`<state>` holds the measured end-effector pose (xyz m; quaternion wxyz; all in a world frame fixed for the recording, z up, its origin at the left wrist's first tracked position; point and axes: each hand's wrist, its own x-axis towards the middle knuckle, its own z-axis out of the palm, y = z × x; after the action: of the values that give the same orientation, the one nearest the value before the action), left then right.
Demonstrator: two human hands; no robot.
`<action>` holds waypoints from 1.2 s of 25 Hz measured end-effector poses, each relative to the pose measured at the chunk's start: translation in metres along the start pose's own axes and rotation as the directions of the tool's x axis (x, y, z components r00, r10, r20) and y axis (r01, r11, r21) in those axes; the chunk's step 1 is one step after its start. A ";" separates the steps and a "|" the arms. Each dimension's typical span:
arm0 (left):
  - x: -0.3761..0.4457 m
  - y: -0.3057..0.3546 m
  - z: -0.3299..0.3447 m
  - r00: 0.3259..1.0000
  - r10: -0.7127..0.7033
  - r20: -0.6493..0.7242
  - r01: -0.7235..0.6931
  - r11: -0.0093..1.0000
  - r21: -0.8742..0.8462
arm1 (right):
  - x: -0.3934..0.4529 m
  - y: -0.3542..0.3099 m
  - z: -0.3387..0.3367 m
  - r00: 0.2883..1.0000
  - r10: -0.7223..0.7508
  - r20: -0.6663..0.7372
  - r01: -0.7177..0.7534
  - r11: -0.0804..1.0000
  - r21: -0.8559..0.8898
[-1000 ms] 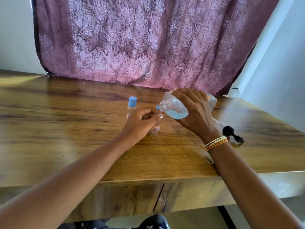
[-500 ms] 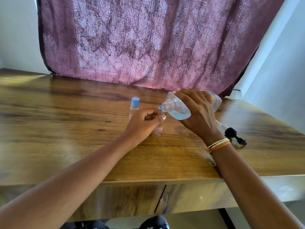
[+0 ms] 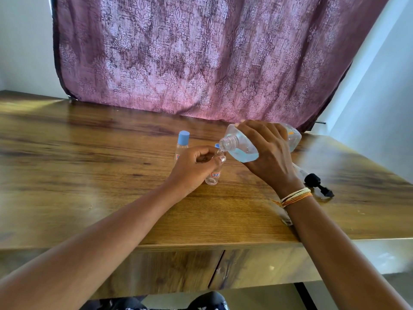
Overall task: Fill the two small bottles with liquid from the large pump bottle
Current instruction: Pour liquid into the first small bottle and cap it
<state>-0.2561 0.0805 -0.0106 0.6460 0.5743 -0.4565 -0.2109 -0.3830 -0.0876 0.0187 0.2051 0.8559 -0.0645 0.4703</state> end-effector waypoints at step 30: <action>0.001 -0.002 0.000 1.000 -0.003 -0.001 0.003 1.000 0.026 | 0.000 0.000 0.000 0.999 0.010 -0.031 -0.011 1.000 -0.027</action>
<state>-0.2547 0.0792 -0.0118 0.6386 0.5833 -0.4579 -0.2054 -0.3831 -0.0877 0.0192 0.2151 0.8454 -0.0722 0.4835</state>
